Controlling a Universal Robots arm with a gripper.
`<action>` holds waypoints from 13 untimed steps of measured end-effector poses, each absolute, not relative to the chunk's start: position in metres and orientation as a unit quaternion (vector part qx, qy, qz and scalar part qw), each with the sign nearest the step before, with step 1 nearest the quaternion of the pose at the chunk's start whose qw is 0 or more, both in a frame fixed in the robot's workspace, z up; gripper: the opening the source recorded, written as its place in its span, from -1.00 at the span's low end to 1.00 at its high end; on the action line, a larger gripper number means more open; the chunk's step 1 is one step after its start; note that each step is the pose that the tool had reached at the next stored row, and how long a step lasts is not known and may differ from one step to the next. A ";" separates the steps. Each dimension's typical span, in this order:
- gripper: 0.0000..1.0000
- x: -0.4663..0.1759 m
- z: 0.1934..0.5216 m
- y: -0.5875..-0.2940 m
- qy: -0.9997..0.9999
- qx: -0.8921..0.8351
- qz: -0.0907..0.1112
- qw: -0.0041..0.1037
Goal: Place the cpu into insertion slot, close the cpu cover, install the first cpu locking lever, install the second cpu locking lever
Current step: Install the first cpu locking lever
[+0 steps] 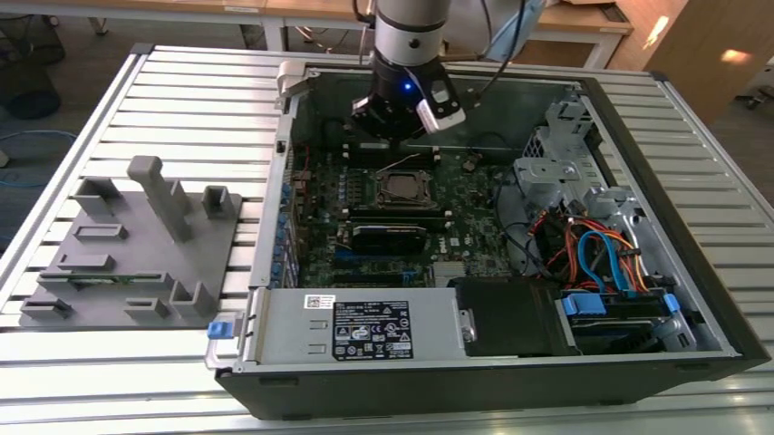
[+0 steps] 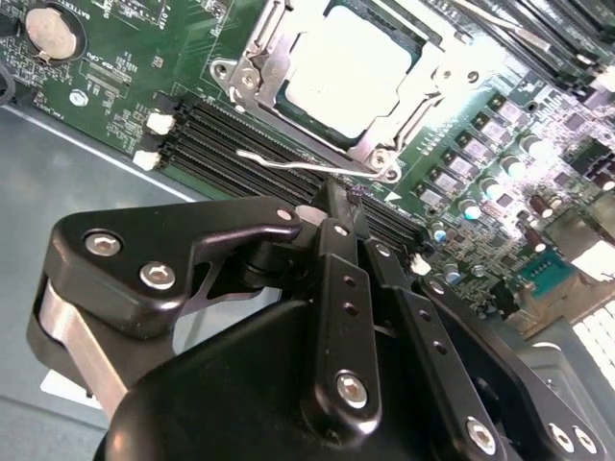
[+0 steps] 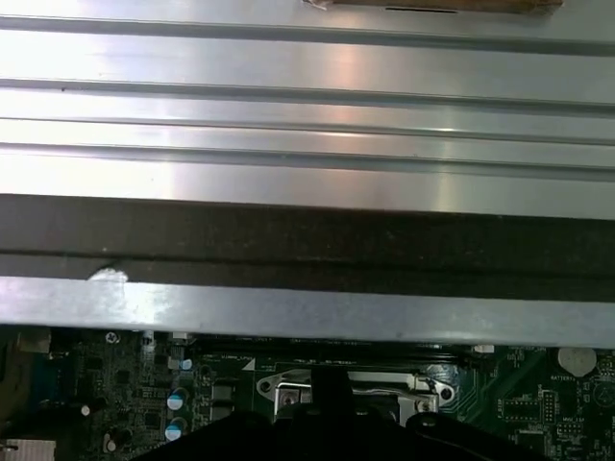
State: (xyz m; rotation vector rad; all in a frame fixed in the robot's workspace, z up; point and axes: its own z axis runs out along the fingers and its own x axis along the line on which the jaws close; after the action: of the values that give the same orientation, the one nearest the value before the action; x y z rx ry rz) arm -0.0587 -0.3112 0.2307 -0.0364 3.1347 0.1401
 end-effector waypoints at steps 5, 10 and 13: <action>-0.80 -0.054 0.228 -0.310 0.999 -0.012 0.045 0.002; -0.80 -0.051 0.225 -0.309 0.999 -0.012 0.045 0.002; -0.80 -0.049 0.224 -0.308 0.999 -0.012 0.045 0.002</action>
State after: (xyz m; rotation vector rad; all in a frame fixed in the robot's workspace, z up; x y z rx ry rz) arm -0.0494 -0.3079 0.2240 -0.0364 3.1346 0.1403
